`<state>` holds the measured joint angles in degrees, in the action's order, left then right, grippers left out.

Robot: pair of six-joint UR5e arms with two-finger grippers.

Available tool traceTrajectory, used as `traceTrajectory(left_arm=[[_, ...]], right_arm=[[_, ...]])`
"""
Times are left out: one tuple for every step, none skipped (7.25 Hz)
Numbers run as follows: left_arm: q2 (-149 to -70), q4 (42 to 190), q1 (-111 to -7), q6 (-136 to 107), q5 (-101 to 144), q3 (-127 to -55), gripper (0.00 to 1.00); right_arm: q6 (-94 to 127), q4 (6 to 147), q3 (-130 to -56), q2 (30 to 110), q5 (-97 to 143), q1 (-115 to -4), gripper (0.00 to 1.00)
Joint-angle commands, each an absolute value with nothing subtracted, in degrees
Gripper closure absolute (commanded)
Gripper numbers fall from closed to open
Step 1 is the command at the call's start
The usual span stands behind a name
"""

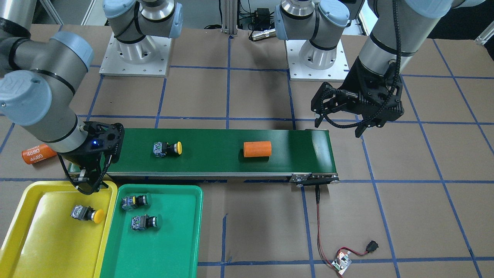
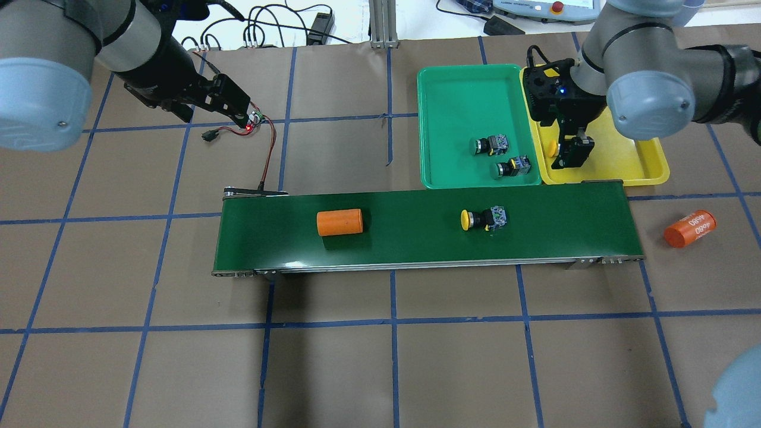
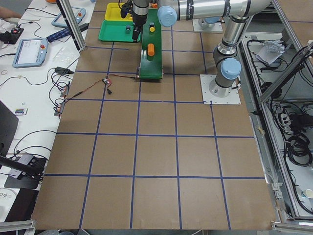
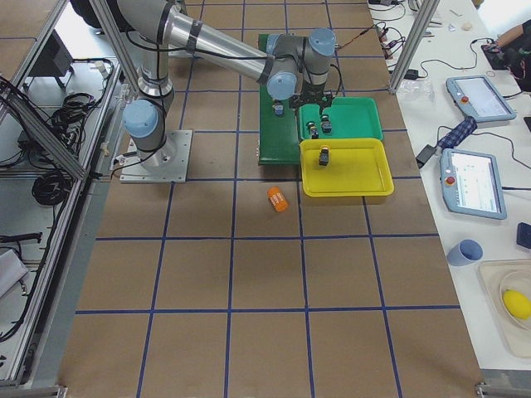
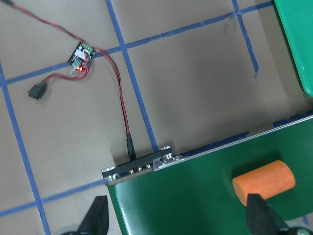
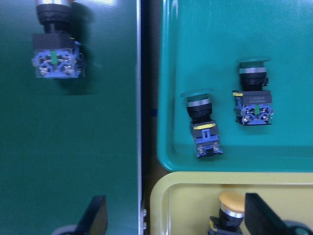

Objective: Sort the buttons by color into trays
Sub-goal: 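Move the right gripper back over the belt end above the yellow-cap button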

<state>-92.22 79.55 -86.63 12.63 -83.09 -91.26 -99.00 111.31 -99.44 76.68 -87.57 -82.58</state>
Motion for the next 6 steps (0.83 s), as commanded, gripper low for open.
traceTrajectory(left_arm=[[-90.97, 88.48, -87.97, 6.79, -84.10, -88.33, 0.00], [-90.36, 88.51, -89.46, 5.81, -87.24, -87.55, 0.00], [-89.74, 90.16, -89.73, 5.71, -89.10, -86.84, 0.00], [-88.61, 93.66, -89.74, 5.36, -89.29, -87.01, 0.00], [-87.03, 96.13, -89.74, 5.45, -89.38, -88.32, 0.00], [-87.01, 97.20, -89.30, 5.45, -89.38, -88.33, 0.00]], right_arm=[[-99.67, 115.87, -111.30, 83.13, -88.51, -80.60, 0.00], [-98.88, 122.89, -116.32, 83.41, -88.59, -80.51, 0.00], [-98.01, 127.22, -119.06, 83.67, -88.51, -80.68, 0.00], [-98.26, 127.61, -119.70, 83.93, -88.51, -80.77, 0.00], [-98.17, 127.62, -119.71, 83.85, -88.42, -80.86, 0.00], [-98.09, 127.62, -119.71, 83.76, -88.33, -80.86, 0.00]])
